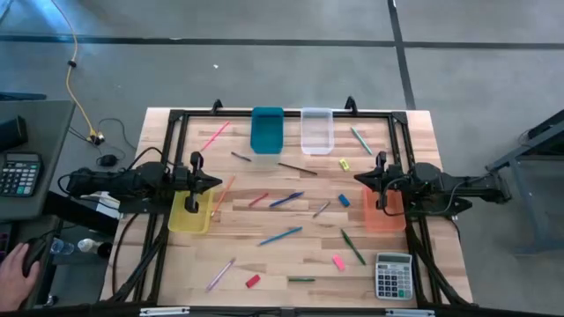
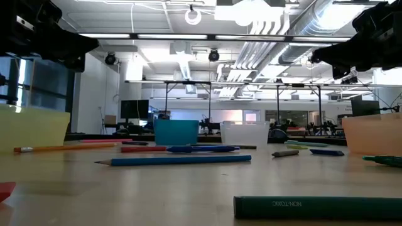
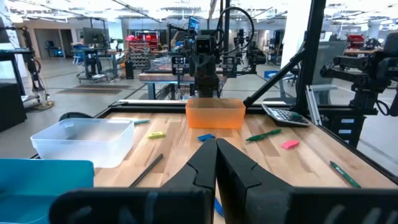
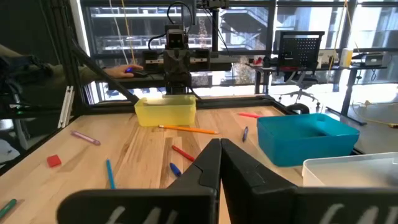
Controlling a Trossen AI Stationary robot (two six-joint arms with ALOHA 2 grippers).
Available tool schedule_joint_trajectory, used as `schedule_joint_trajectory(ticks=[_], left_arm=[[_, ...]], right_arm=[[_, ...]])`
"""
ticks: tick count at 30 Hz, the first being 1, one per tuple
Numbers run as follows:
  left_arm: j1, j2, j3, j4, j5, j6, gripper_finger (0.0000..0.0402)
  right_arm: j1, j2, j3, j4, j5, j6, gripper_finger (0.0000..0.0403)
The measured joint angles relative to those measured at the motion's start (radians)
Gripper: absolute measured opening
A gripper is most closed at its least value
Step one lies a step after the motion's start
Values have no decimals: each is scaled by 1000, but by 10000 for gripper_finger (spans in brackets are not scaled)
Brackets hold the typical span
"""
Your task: Sort crayons/erasers/pens/pencils in bins
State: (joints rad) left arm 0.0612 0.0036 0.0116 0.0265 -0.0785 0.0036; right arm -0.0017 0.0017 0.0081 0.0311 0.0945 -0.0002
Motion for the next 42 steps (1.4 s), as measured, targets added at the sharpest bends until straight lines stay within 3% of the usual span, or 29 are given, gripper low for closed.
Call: schedule_joint_trajectory(ticks=[27,32,37,40,42], left_arm=[[0,0,0,0,0,0,0],[0,0,0,0,0,0,0],[0,0,0,0,0,0,0],[0,0,0,0,0,0,0],[0,0,0,0,0,0,0]], right_arm=[[0,0,0,2,4,-2,0],[0,0,0,60,141,-18,0],[-1,0,0,216,183,-67,0],[-7,4,1,337,282,-151,0],[-22,5,15,323,359,-167,0]])
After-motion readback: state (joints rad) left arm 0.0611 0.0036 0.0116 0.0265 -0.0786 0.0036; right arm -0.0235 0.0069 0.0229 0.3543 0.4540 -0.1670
